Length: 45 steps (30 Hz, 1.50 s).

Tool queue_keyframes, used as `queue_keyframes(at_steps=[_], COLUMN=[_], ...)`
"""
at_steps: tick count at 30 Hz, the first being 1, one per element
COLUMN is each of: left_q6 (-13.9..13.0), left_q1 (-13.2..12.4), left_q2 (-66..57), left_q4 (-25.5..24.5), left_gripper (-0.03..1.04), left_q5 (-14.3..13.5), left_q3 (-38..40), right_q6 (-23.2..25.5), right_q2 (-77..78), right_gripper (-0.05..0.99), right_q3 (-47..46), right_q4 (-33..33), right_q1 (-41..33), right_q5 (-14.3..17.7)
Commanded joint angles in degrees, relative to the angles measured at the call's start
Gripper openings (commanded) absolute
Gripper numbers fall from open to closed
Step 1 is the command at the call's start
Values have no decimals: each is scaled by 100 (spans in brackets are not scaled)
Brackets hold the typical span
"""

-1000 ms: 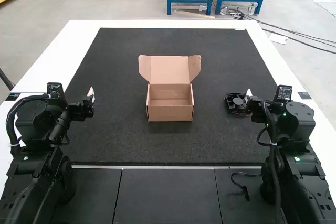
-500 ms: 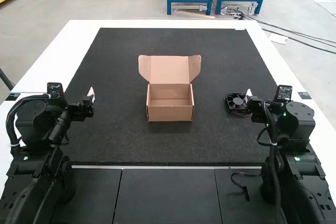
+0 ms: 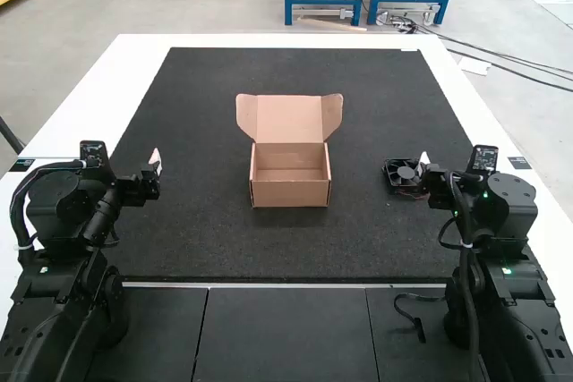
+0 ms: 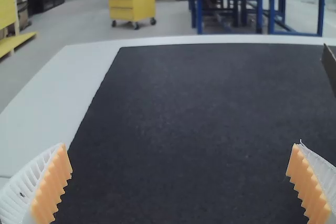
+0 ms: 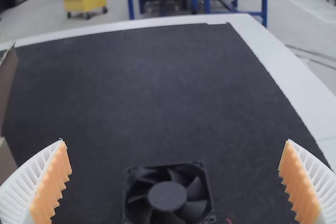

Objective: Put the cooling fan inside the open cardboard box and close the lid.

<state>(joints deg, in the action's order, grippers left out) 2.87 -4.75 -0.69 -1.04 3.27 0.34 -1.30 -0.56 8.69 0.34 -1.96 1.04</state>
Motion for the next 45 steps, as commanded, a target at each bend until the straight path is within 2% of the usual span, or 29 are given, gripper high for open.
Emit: queue_keyframes(at_steps=[1, 11, 18, 23, 25, 27, 29, 33, 39, 42, 45], left_q6=[143, 99, 143, 143, 187, 345, 354, 354, 354, 354, 354], left_q1=[45, 62, 18, 36, 18, 10, 10, -17, 36, 36, 18], left_q2=[78, 78, 78, 78, 78, 78, 78, 69, -362, -1126, -1953], left_q4=[69, 60, 693, 332, 376, 833, 1220, 1352, 1440, 1176, 710], left_gripper=[97, 97, 97, 97, 97, 97, 97, 97, 97, 95, 95], left_q5=[60, 60, 7, 7, 7, -10, -54, -177, -362, -397, -432], left_q3=[-34, -25, -34, -25, -34, -34, 19, 397, 1003, 1601, 2366], right_q6=[-2, -11, 7, 33, 139, 218, 200, 165, 156, 156, 218], right_q2=[47, 56, 56, 56, 56, 56, 56, 56, -331, -999, -1561], right_gripper=[91, 91, 91, 91, 91, 91, 91, 91, 91, 91, 91], right_q3=[-869, -869, -869, -869, -860, -869, -807, -579, 142, 590, 1241], right_q4=[1, -16, 10, 19, 300, 950, 1241, 1241, 1249, 1258, 880], right_q1=[99, 99, 90, 108, 108, 108, 108, 99, 99, 108, 99], right_q5=[-104, -113, -113, -113, -51, -7, -25, -121, -104, 46, 37])
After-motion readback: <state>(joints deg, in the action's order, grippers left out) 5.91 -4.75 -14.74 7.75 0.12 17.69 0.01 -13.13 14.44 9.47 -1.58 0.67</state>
